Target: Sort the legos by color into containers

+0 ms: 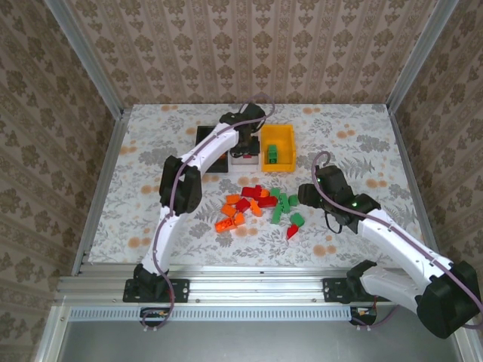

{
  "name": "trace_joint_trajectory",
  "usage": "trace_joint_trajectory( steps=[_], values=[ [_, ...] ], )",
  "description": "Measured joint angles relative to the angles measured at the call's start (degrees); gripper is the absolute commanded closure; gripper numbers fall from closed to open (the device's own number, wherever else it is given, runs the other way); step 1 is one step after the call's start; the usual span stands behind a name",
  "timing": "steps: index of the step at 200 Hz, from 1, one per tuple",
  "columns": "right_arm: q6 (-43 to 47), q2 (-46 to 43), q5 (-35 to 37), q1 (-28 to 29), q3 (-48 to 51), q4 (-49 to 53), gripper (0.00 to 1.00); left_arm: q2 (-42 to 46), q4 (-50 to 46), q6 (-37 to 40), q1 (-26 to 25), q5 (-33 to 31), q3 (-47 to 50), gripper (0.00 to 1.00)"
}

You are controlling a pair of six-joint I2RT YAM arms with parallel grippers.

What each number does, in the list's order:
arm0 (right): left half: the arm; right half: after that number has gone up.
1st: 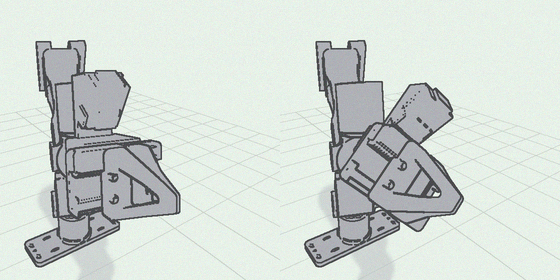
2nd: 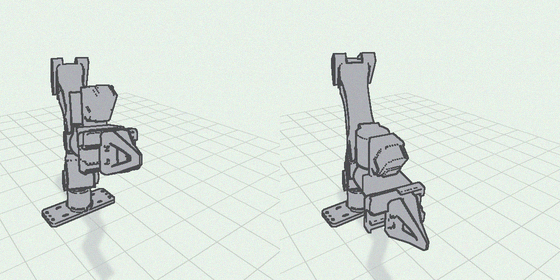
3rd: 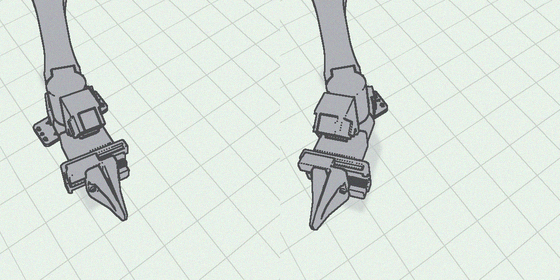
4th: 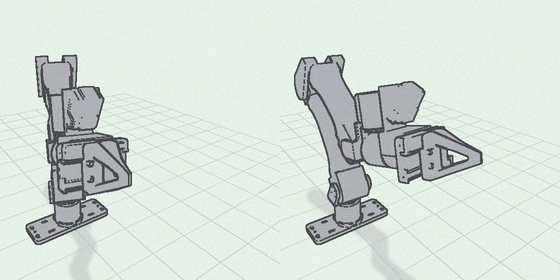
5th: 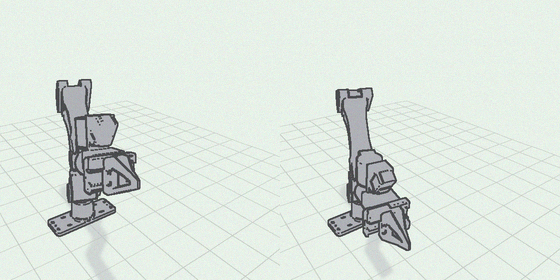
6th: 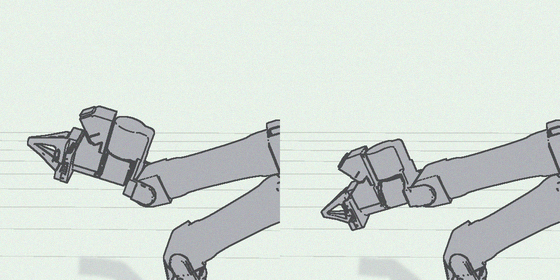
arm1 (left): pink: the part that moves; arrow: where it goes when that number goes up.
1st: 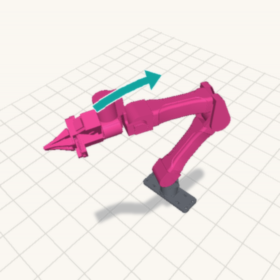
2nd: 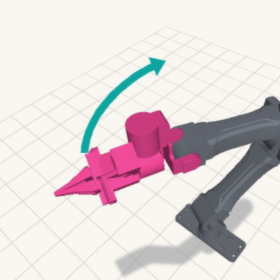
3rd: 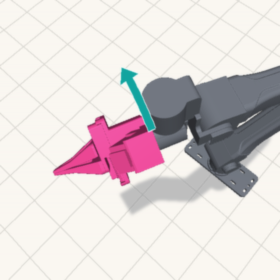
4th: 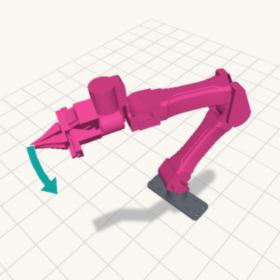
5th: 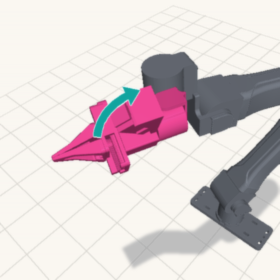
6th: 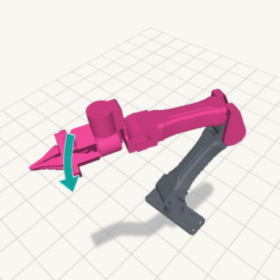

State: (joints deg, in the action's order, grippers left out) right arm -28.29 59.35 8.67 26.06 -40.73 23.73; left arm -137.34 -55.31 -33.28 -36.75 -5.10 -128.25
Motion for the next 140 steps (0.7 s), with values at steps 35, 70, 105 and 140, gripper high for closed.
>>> trace_joint_trajectory(
  steps=[35,70,105,140],
  values=[
    [0.0,0.09,-0.22,0.0,-0.15,0.07,0.41,0.11,-1.09,0.15,0.22,0.74,0.0,0.41],
    [-0.24,0.07,-0.2,0.02,-0.26,1.05,0.4,3.21,-0.37,0.31,0.2,3.23,2.8,0.4],
    [-0.42,1.77,-1.25,0.72,-0.26,2.56,0.35,18.93,6.86,1.05,0.07,7.5,19.8,0.37],
    [-0.09,8.81,-3.15,4.63,-0.13,3.5,0.32,46.29,21.64,-0.31,-0.76,10.97,49.7,0.12]
  ],
)
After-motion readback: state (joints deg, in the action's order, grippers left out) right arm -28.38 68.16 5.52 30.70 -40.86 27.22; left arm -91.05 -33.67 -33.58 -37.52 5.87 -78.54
